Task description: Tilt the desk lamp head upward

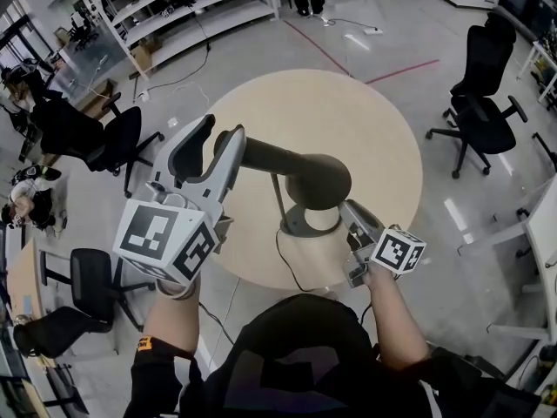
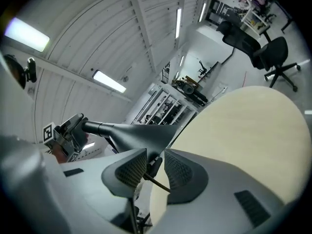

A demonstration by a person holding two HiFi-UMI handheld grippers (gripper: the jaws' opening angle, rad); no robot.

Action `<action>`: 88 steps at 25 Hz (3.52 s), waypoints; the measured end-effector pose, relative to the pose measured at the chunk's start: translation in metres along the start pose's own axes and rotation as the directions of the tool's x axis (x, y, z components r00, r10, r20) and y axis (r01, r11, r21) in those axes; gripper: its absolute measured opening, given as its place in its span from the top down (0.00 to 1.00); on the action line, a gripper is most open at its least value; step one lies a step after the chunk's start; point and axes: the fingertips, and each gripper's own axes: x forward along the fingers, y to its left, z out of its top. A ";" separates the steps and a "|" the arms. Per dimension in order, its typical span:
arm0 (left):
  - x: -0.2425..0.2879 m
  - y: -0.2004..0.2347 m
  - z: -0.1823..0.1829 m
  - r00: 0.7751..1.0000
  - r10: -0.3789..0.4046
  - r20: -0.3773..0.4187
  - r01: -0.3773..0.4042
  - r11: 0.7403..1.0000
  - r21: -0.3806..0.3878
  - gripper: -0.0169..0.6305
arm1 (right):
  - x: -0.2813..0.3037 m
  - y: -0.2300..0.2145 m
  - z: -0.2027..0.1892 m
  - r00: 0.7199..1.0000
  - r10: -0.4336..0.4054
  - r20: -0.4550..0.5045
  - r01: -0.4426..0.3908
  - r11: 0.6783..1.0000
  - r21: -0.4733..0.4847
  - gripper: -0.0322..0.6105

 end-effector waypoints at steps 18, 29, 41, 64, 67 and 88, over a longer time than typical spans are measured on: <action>0.012 -0.003 -0.017 0.999 -0.025 -0.044 0.026 0.999 0.020 0.68 | 0.006 0.003 -0.004 0.988 0.147 0.045 -0.153 0.965 0.213 0.80; -0.006 0.013 -0.029 1.000 0.001 -0.012 -0.001 0.998 -0.058 0.68 | -0.005 0.006 0.023 0.991 0.103 0.086 -0.111 0.988 0.102 0.80; -0.013 0.021 -0.045 1.000 0.015 0.004 -0.014 0.987 -0.161 0.68 | -0.021 0.024 0.084 0.994 0.079 0.077 -0.067 0.987 -0.146 0.80; -0.034 0.041 -0.100 1.000 -0.022 0.009 0.024 0.913 -0.407 0.71 | -0.028 0.129 0.171 0.993 -0.032 0.112 0.096 0.767 -0.634 0.80; -0.035 0.041 -0.107 1.000 -0.028 0.006 0.027 0.909 -0.417 0.72 | -0.025 0.148 0.177 0.993 -0.013 0.114 0.088 0.723 -0.685 0.80; -0.033 0.024 -0.122 0.999 -0.054 0.006 0.051 0.907 -0.418 0.88 | -0.011 0.243 0.191 0.993 -0.013 0.114 0.108 0.438 -0.893 0.80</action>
